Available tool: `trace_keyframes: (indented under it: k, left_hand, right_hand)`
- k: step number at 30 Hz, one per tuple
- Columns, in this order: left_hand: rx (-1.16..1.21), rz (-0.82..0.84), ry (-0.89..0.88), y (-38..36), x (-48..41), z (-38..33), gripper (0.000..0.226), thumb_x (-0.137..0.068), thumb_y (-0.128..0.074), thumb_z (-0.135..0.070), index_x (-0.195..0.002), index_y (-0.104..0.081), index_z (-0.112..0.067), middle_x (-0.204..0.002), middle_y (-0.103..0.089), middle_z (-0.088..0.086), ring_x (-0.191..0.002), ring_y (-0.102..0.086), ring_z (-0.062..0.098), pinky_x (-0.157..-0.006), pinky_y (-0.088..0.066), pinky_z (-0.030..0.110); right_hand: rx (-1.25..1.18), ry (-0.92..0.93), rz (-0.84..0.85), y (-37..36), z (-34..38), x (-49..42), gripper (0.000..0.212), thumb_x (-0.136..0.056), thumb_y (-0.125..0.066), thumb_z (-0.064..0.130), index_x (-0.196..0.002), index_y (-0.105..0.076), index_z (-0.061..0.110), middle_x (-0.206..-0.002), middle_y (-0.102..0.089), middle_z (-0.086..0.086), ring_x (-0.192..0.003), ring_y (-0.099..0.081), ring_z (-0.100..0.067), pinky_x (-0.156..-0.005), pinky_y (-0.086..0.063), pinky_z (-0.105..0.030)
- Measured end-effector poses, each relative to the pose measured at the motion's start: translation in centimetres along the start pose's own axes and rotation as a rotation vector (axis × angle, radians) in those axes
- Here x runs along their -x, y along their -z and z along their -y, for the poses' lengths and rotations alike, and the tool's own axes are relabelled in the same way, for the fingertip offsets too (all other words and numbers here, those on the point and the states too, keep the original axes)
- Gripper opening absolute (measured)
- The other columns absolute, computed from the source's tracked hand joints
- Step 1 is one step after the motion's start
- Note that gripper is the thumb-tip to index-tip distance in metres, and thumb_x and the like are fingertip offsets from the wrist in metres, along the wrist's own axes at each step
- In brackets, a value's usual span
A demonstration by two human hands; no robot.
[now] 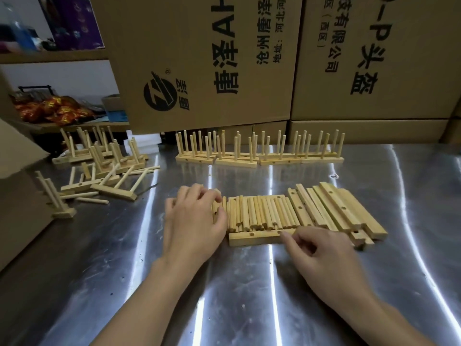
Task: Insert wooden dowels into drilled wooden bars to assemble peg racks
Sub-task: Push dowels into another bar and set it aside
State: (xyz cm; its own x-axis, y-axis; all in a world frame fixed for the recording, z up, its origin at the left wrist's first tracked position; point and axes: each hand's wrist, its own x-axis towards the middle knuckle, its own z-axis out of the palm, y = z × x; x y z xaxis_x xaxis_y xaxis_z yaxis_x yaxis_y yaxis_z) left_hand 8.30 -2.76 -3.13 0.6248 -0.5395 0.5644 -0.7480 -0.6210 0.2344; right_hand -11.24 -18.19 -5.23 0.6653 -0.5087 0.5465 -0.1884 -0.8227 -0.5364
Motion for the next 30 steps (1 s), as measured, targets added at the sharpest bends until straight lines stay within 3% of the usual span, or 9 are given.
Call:
trace_keyframes:
  k: [3, 7, 14, 19, 23, 26, 30]
  left_hand:
    - [-0.064, 0.033, 0.105, 0.3, -0.2, 0.3, 0.034, -0.096, -0.053, -0.054, -0.122, -0.064, -0.037, -0.118, -0.056, -0.012, -0.116, -0.049, 0.015, -0.091, -0.036, 0.038]
    - [-0.112, 0.120, 0.158, 0.4, -0.4, 0.4, 0.038, -0.096, -0.051, -0.058, -0.120, -0.067, -0.032, -0.118, -0.058, -0.011, -0.117, -0.050, 0.017, -0.092, -0.040, 0.039]
    - [0.120, 0.125, 0.347, 0.5, -1.0, 1.9, 0.029, -0.101, -0.058, -0.039, -0.128, -0.062, -0.029, -0.127, -0.055, -0.003, -0.114, -0.053, 0.020, -0.083, -0.049, 0.038]
    - [0.305, 0.022, 0.427, 0.5, -1.3, 2.7, 0.015, -0.099, -0.068, -0.026, -0.114, -0.065, -0.027, -0.081, -0.064, -0.008, -0.074, -0.064, 0.011, -0.062, -0.053, 0.033]
    - [0.357, -0.069, 0.437, 0.8, -1.4, 3.0, 0.018, -0.097, -0.072, -0.025, -0.111, -0.063, -0.029, -0.081, -0.066, -0.013, -0.070, -0.064, 0.003, -0.053, -0.050, 0.024]
    - [0.534, -0.165, 0.509, 1.5, -2.0, 3.3, 0.017, -0.096, -0.072, -0.023, -0.112, -0.066, -0.028, -0.093, -0.067, -0.015, -0.084, -0.064, 0.005, -0.057, -0.045, 0.023]
    - [1.005, -0.166, 0.528, 2.7, -2.3, 1.7, 0.025, -0.098, -0.073, -0.021, -0.121, -0.066, -0.029, -0.102, -0.075, -0.006, -0.088, -0.075, 0.011, -0.063, -0.059, 0.027]
  right_hand:
    - [-0.033, 0.012, 0.009, 0.1, -0.2, 0.1, 0.048, -0.096, -0.069, 0.039, -0.057, -0.051, 0.018, -0.054, -0.050, 0.001, -0.056, -0.050, -0.017, -0.052, -0.035, -0.026]
    - [-0.055, 0.026, 0.035, 0.0, 0.0, 0.1, 0.048, -0.097, -0.068, 0.040, -0.057, -0.052, 0.019, -0.054, -0.052, 0.000, -0.056, -0.052, -0.018, -0.053, -0.040, -0.030]
    - [-0.088, 0.017, 0.055, -0.1, 0.1, 0.0, 0.049, -0.096, -0.065, 0.044, -0.057, -0.050, 0.019, -0.052, -0.048, 0.003, -0.055, -0.049, -0.019, -0.053, -0.039, -0.033]
    - [-0.096, 0.032, 0.066, -0.1, 0.4, 0.0, 0.050, -0.097, -0.065, 0.044, -0.058, -0.049, 0.018, -0.054, -0.048, 0.004, -0.054, -0.048, -0.018, -0.053, -0.042, -0.037]
    - [-0.100, 0.028, 0.074, -0.1, 0.4, 0.0, 0.049, -0.097, -0.065, 0.044, -0.058, -0.050, 0.018, -0.055, -0.049, 0.005, -0.056, -0.050, -0.019, -0.054, -0.043, -0.037]
    - [-0.096, 0.026, 0.083, -0.1, 0.4, 0.0, 0.049, -0.097, -0.064, 0.045, -0.057, -0.049, 0.021, -0.055, -0.050, 0.005, -0.055, -0.049, -0.017, -0.052, -0.039, -0.030]
    - [-0.089, 0.020, 0.102, -0.3, 0.2, 0.1, 0.049, -0.098, -0.063, 0.047, -0.057, -0.050, 0.022, -0.055, -0.051, 0.006, -0.055, -0.050, -0.016, -0.053, -0.041, -0.031]
